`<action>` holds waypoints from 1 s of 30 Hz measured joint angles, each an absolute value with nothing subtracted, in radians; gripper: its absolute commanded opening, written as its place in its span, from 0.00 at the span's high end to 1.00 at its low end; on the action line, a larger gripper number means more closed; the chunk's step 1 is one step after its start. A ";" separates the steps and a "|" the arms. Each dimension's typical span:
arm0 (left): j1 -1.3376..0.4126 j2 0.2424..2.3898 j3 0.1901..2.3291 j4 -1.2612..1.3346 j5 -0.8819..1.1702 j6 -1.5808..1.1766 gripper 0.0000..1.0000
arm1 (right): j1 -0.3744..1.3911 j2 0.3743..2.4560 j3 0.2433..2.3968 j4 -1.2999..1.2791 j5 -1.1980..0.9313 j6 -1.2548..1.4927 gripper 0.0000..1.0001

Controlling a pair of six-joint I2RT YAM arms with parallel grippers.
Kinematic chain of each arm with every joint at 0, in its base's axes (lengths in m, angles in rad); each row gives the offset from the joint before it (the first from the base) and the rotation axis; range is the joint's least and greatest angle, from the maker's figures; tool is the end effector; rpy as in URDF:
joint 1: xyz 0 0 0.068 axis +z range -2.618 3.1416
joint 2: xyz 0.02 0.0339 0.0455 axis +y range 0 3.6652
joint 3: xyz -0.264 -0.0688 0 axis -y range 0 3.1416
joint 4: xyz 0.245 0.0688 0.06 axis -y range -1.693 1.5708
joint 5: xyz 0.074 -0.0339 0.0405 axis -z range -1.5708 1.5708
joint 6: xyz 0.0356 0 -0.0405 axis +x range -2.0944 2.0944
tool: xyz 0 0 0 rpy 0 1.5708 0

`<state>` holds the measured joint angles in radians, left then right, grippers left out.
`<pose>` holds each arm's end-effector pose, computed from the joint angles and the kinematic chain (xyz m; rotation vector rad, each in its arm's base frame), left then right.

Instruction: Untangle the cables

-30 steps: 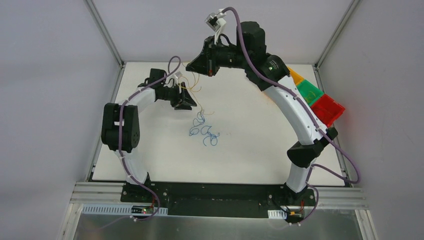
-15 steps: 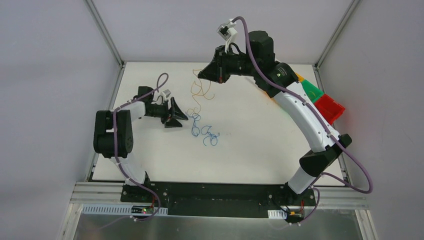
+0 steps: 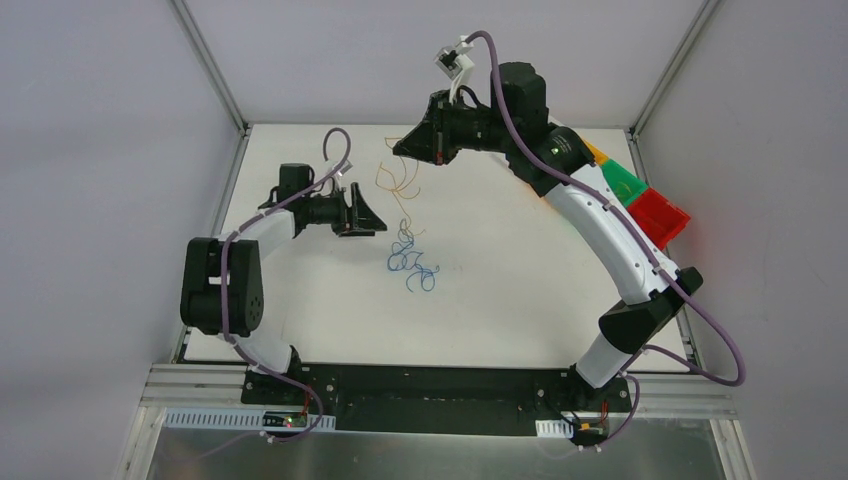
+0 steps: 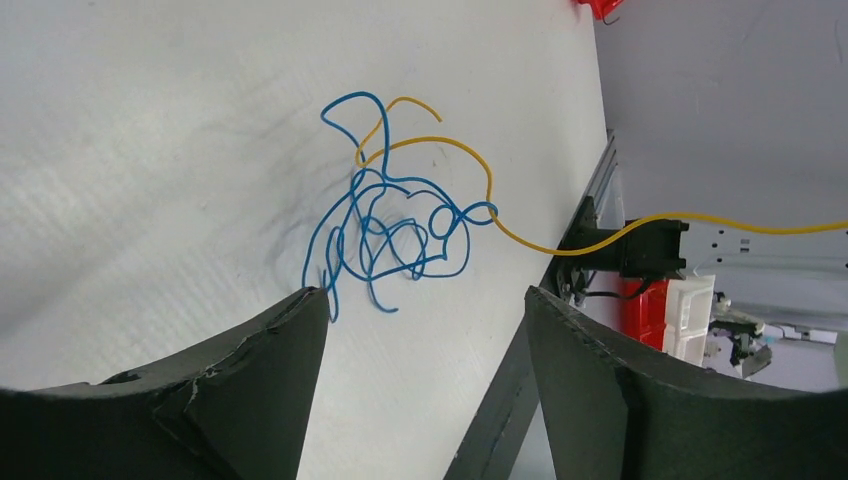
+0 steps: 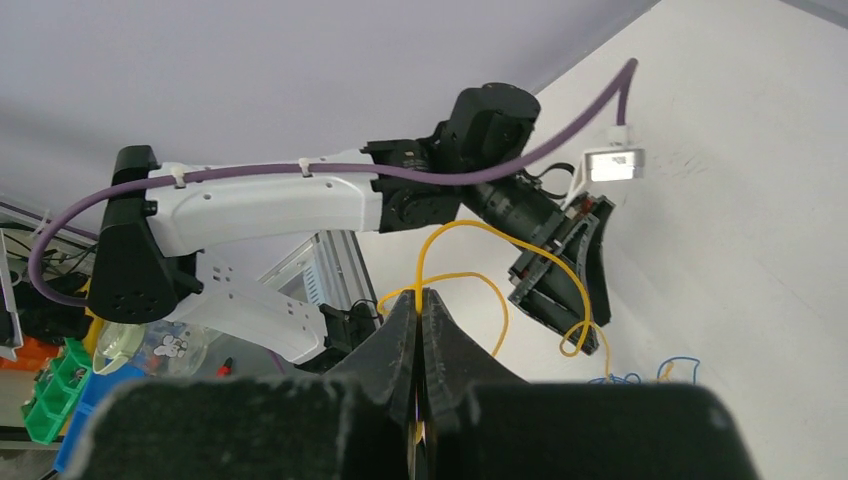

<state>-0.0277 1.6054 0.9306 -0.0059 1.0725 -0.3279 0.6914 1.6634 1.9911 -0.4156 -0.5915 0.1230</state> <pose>0.3277 -0.0404 0.2139 0.2717 2.1423 -1.3906 0.2648 0.2450 0.5029 -0.9320 1.4989 1.0922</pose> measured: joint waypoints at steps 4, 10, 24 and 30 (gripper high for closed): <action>-0.109 1.666 0.931 0.091 1.071 -0.356 0.31 | 0.691 1.664 1.996 -0.415 -0.590 0.139 1.00; -0.190 1.786 0.947 0.207 1.071 -0.429 0.76 | 0.689 1.676 2.041 -0.415 -0.587 0.163 1.00; -0.135 1.959 1.002 0.065 0.922 -0.459 1.00 | 0.459 1.716 2.325 -0.458 -0.527 0.224 1.00; -0.064 1.946 1.005 -0.054 0.912 -0.405 1.00 | 0.255 1.640 2.294 -0.496 -0.493 0.228 1.00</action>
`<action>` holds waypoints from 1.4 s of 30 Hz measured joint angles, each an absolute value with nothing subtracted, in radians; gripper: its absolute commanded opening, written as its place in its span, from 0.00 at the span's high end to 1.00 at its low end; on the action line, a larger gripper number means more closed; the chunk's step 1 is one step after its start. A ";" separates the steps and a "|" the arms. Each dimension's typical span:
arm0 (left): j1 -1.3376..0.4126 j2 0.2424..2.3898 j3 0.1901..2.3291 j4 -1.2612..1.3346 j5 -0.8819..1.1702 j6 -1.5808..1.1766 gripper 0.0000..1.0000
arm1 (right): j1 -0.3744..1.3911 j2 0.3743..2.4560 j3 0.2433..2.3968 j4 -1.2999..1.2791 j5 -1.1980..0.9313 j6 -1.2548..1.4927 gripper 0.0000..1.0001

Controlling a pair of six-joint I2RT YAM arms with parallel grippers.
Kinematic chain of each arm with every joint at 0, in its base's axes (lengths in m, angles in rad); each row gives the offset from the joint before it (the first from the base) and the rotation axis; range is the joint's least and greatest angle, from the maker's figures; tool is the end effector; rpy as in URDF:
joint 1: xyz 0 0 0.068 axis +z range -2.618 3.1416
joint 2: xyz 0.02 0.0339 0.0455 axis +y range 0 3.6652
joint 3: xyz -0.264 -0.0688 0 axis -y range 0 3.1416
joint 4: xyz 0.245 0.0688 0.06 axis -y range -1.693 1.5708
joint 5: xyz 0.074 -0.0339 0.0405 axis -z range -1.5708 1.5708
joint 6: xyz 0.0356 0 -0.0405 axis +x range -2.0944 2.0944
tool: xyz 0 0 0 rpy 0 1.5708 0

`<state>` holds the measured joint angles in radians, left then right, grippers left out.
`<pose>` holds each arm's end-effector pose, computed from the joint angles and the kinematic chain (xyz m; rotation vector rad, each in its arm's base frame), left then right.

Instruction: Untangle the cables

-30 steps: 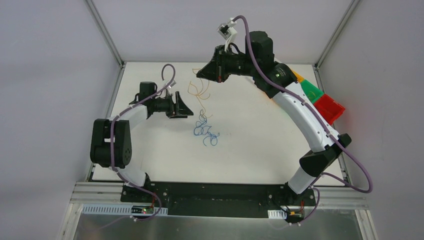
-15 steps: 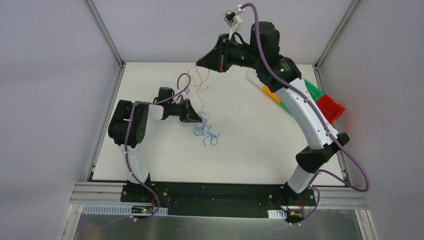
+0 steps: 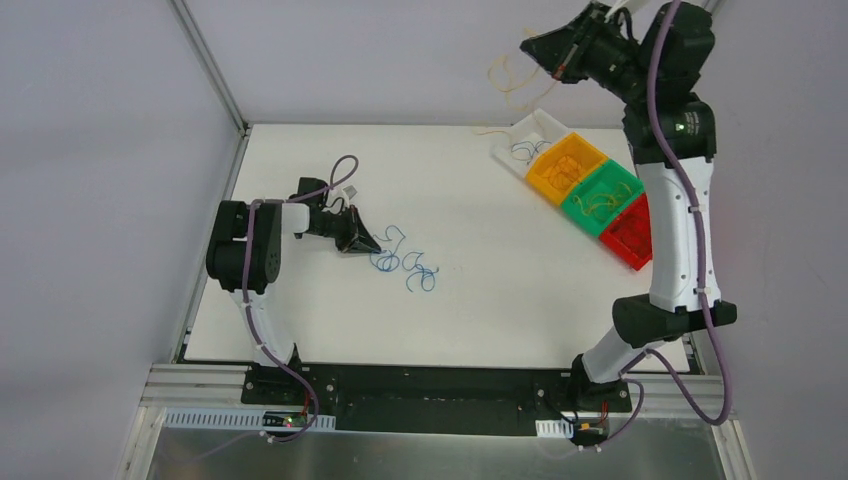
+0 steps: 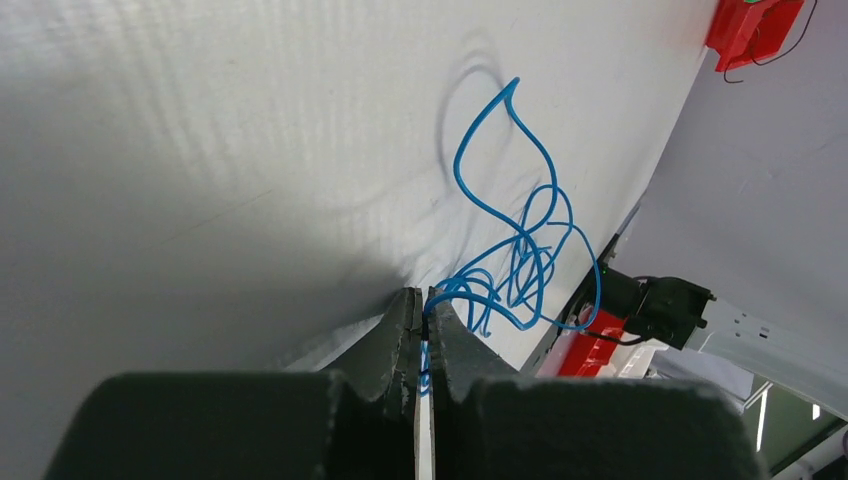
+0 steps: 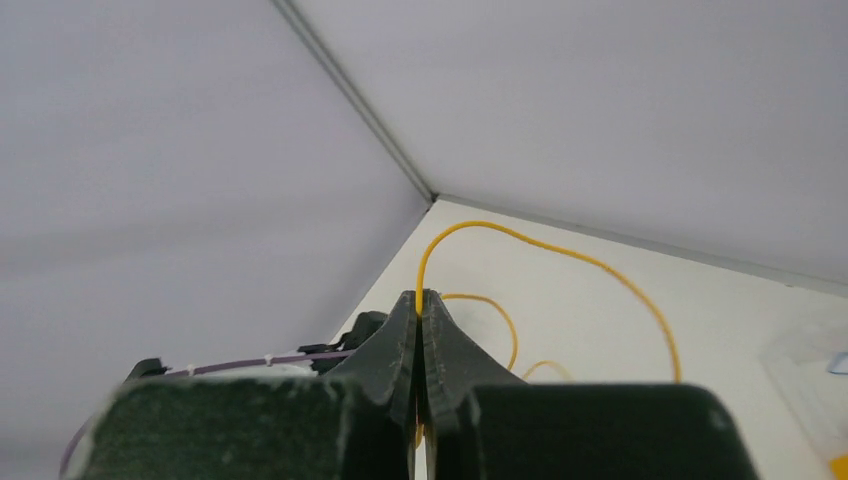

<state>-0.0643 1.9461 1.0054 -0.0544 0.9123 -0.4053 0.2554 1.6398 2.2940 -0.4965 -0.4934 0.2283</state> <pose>0.3592 -0.0513 0.1162 -0.0656 2.4988 -1.3508 0.2862 0.0921 0.5901 -0.4364 1.4086 0.7427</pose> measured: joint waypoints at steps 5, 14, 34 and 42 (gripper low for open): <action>-0.038 1.944 1.014 -0.107 0.909 -0.373 1.00 | 0.087 1.618 2.293 -0.513 -0.495 0.243 1.00; -0.038 1.943 1.028 -0.146 0.903 -0.339 1.00 | -0.160 1.541 2.160 -0.528 -0.519 0.233 1.00; -0.038 1.930 1.034 -0.203 0.887 -0.289 1.00 | -0.352 1.433 1.788 -0.529 -0.574 0.113 1.00; -0.038 1.930 1.054 -0.247 0.871 -0.268 1.00 | -0.398 1.466 1.730 -0.486 -0.577 0.058 1.00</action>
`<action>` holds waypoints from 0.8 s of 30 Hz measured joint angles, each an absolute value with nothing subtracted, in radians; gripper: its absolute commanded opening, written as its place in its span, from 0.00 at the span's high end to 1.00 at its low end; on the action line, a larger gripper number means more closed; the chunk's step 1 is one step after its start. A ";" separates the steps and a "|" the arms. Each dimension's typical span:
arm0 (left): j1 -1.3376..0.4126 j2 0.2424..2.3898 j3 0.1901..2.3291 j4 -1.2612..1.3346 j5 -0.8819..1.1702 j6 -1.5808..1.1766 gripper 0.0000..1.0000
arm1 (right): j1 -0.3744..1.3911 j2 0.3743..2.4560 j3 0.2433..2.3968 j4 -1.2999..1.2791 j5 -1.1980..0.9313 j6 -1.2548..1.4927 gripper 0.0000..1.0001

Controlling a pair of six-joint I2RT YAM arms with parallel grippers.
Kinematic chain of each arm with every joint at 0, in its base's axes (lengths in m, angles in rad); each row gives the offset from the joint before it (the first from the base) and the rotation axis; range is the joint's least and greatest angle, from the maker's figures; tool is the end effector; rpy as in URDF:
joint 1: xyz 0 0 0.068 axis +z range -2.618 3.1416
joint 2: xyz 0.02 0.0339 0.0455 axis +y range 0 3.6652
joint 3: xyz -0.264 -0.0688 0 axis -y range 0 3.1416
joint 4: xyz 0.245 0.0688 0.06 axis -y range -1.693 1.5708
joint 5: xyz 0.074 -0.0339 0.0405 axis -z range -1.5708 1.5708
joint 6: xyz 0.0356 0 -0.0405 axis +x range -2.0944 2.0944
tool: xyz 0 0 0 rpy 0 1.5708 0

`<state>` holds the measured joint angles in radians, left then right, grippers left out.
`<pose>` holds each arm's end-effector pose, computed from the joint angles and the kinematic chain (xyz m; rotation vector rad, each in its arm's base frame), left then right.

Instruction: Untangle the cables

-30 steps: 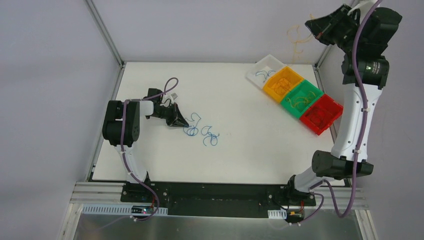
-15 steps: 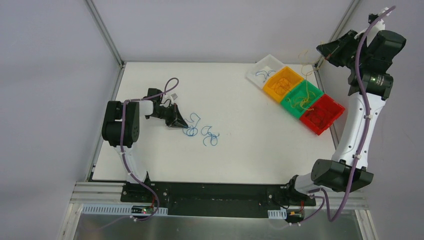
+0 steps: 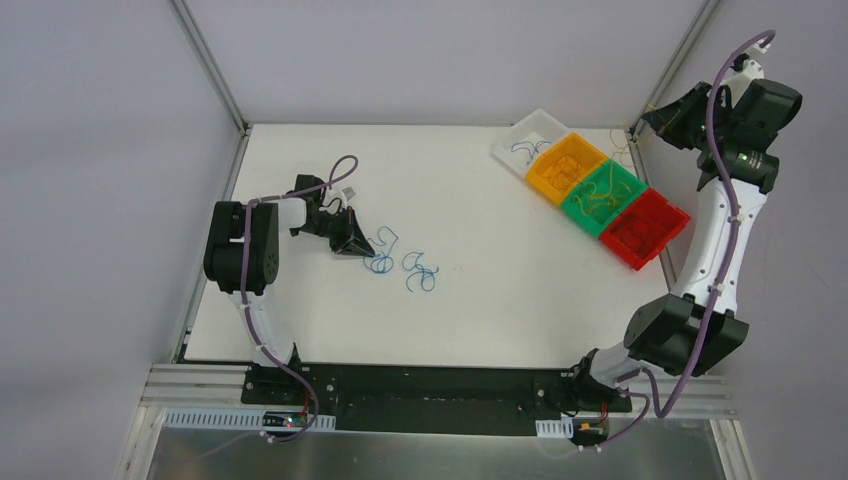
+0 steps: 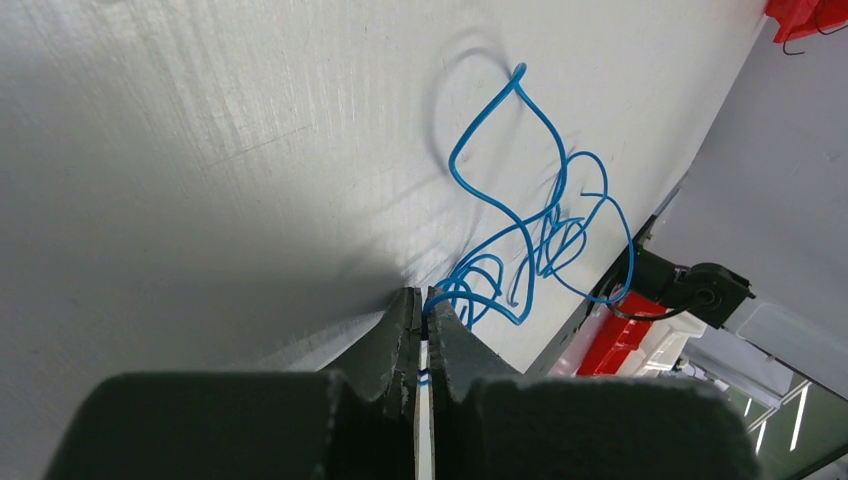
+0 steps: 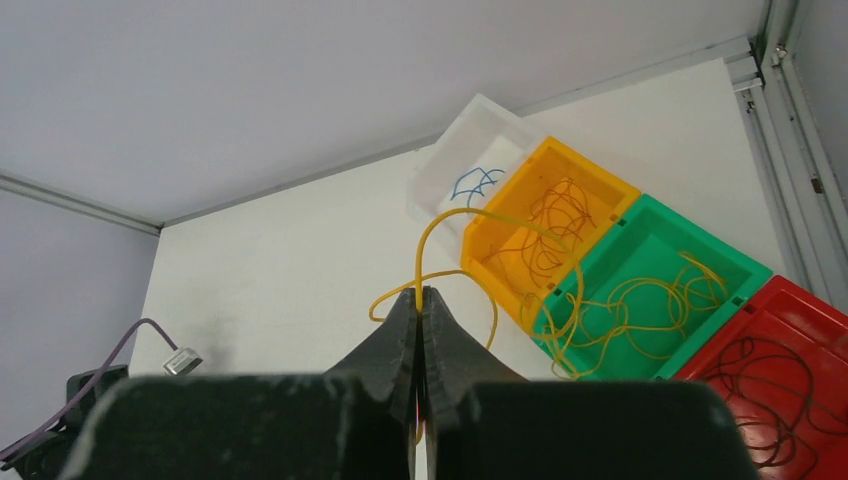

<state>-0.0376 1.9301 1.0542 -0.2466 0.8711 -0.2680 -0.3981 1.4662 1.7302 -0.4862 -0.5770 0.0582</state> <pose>0.3565 -0.0407 0.1235 -0.0245 2.5731 -1.2657 0.2975 -0.1040 0.4750 -0.0084 1.7643 0.2701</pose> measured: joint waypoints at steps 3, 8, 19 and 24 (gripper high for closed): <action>-0.038 1.932 1.059 -0.255 0.868 -0.266 1.00 | -0.417 1.512 1.724 -0.464 -0.573 0.014 1.00; -0.038 1.943 1.072 -0.271 0.872 -0.265 1.00 | -0.427 1.616 1.699 -0.448 -0.549 -0.091 1.00; -0.037 1.960 1.092 -0.297 0.884 -0.247 1.00 | -0.411 1.924 1.688 -0.487 -0.474 -0.339 0.93; -0.038 1.962 1.097 -0.306 0.884 -0.238 1.00 | -0.371 1.975 1.688 -0.543 -0.430 -0.412 0.45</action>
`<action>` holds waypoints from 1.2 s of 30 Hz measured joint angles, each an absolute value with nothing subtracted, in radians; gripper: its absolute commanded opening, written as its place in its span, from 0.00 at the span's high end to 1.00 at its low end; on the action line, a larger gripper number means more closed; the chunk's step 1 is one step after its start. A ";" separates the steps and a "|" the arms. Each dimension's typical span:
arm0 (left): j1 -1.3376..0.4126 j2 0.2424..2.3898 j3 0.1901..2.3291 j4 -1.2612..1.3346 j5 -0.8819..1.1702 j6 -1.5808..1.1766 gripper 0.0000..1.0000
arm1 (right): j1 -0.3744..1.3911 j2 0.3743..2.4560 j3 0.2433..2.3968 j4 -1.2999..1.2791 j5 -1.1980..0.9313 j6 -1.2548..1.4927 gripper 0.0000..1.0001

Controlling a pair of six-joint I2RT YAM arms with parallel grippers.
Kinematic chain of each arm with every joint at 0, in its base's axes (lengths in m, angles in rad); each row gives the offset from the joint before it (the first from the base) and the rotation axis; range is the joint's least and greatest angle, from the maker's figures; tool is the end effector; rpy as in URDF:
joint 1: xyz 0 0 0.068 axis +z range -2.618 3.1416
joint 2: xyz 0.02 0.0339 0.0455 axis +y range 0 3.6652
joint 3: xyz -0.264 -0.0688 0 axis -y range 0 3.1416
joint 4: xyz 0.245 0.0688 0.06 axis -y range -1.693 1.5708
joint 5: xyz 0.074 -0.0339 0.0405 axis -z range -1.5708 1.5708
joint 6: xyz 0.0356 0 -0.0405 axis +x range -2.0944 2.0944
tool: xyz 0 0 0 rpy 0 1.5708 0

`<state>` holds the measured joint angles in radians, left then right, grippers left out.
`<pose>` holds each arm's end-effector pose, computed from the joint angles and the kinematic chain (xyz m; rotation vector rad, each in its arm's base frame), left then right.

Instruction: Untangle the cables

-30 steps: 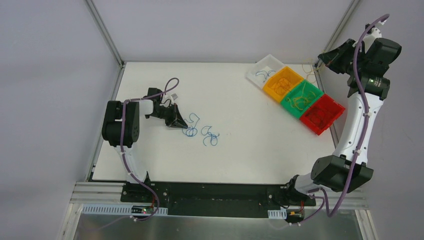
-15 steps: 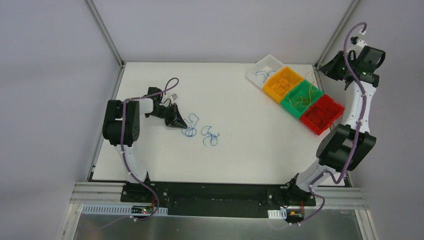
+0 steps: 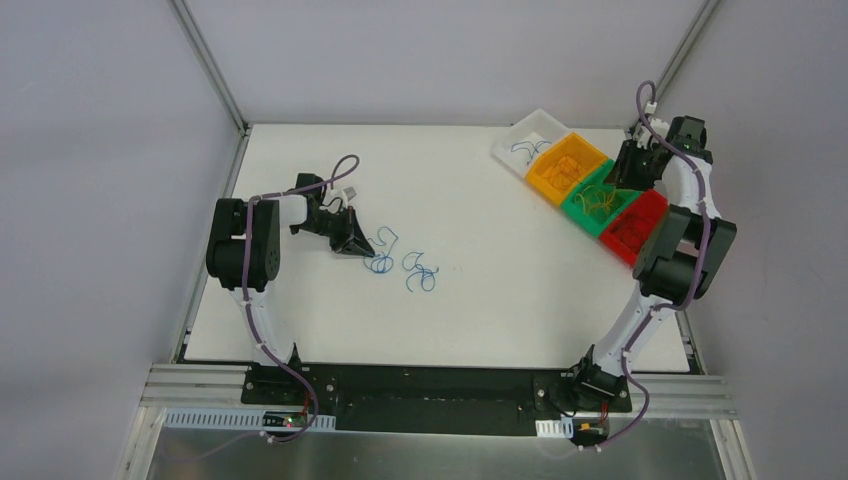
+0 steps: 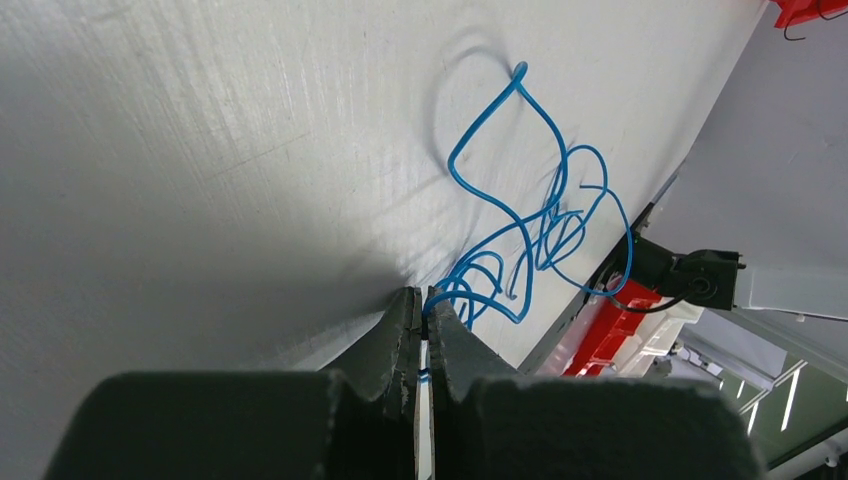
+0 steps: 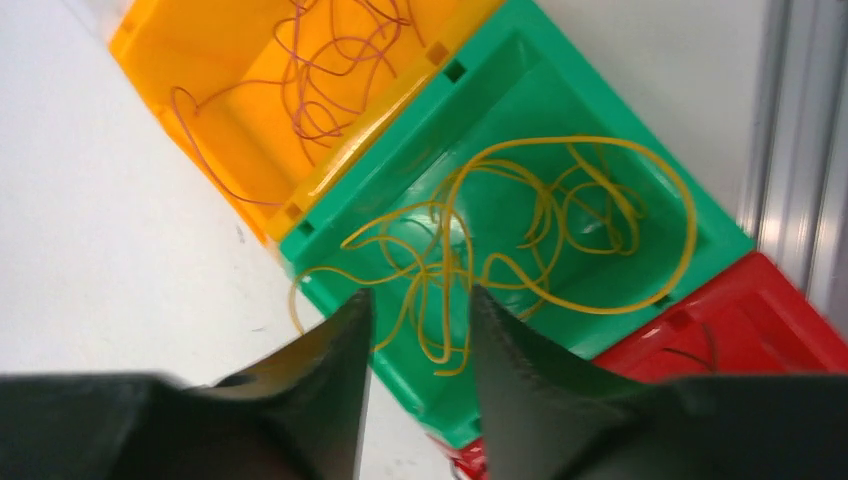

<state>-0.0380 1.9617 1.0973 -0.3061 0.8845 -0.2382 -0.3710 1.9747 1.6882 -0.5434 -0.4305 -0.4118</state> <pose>0.3616 -0.0413 0.1212 -0.0113 2.5998 -1.2861 0.4224 -0.1484 0.2661 -0.2422 2.2962 0.1241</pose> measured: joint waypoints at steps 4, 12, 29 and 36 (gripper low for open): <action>-0.045 1.962 1.098 -0.324 0.886 -0.223 1.00 | -0.349 1.974 1.715 -0.596 -0.421 -0.427 0.25; -0.161 1.961 1.095 -0.348 0.920 -0.231 1.00 | -0.298 1.753 1.671 -0.680 -0.492 -0.388 0.14; -0.076 1.923 1.062 -0.351 0.951 -0.299 1.00 | 0.501 1.735 1.285 -0.551 -0.548 -0.503 0.12; -0.077 1.876 1.031 -0.360 0.933 -0.283 1.00 | 0.662 1.894 1.355 -0.485 -0.502 -0.495 0.08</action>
<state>-0.0772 1.8759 1.0309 -0.3595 0.9333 -0.2829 0.6617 1.8942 1.3548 -0.4854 -0.5018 -0.4950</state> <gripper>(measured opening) 0.014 0.888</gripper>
